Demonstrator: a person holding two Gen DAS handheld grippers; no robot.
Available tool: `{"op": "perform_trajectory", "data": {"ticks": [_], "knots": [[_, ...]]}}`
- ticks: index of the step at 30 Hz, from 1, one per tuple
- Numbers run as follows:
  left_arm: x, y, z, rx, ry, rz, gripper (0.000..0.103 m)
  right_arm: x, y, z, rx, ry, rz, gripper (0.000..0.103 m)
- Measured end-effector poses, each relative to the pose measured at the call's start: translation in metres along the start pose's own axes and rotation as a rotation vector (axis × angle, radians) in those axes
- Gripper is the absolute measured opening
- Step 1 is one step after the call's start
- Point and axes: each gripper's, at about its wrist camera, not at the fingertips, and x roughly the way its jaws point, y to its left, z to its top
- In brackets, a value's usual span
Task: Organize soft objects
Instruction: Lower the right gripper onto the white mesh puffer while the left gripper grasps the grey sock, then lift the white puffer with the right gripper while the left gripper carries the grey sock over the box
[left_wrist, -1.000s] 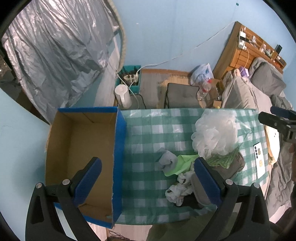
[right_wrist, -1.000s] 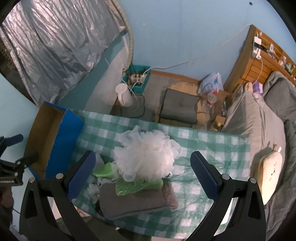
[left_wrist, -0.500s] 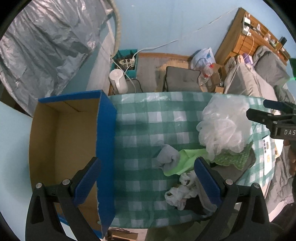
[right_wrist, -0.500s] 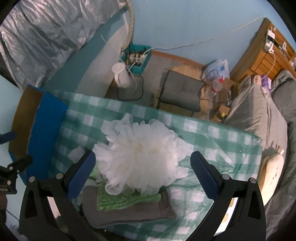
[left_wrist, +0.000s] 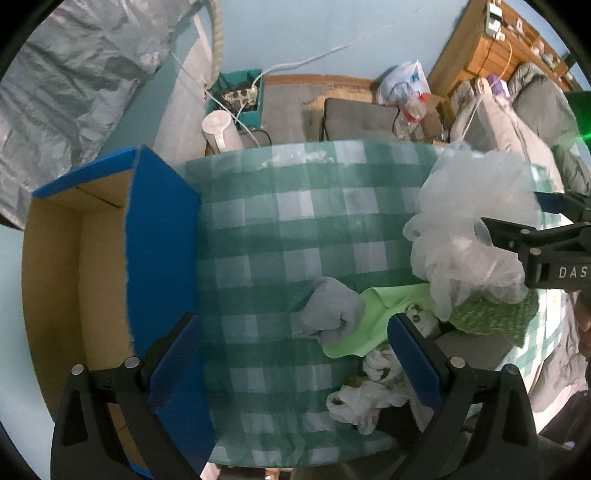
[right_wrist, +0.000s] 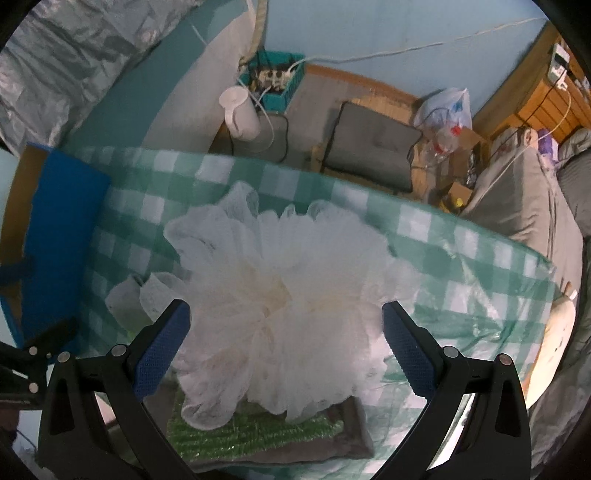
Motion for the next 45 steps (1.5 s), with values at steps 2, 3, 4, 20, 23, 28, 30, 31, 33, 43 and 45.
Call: {"op": "perform_trajectory", "data": {"ticks": [2,3,4,20,23,28,30,31,33,43,45], "knots": [[0.007,-0.002,0.000,0.009,0.011,0.006,0.101,0.008,0.001,-0.002,-0.007,0.018,0.000,0.101],[0.011,-0.003,0.000,0.010,0.017,0.007,0.101,0.011,0.001,-0.003,-0.007,0.026,0.001,0.101],[0.013,-0.003,0.000,0.010,0.022,0.004,0.101,0.014,0.000,-0.004,-0.006,0.035,0.004,0.101],[0.069,-0.002,0.007,-0.007,0.138,-0.022,0.101,0.059,0.003,-0.001,-0.014,0.109,-0.018,0.102],[0.077,-0.002,0.008,-0.013,0.152,-0.022,0.101,0.066,0.006,0.000,-0.012,0.112,-0.030,0.102],[0.084,-0.005,0.010,-0.009,0.172,-0.017,0.101,0.082,0.004,-0.001,-0.005,0.126,-0.043,0.102],[0.086,-0.007,0.010,0.001,0.168,-0.013,0.101,0.084,0.005,-0.002,-0.016,0.129,-0.047,0.102],[0.087,-0.008,0.010,0.006,0.168,-0.011,0.101,0.084,0.006,-0.002,-0.026,0.128,-0.047,0.102],[0.088,-0.012,0.011,0.011,0.170,-0.010,0.092,0.084,0.005,-0.004,-0.045,0.129,-0.045,0.101],[0.084,-0.015,-0.002,0.037,0.150,0.000,0.035,0.062,-0.005,-0.016,-0.068,0.053,0.009,0.073],[0.080,-0.013,-0.004,0.033,0.143,-0.007,0.033,0.055,-0.006,-0.019,-0.068,0.016,0.023,0.070]]}}
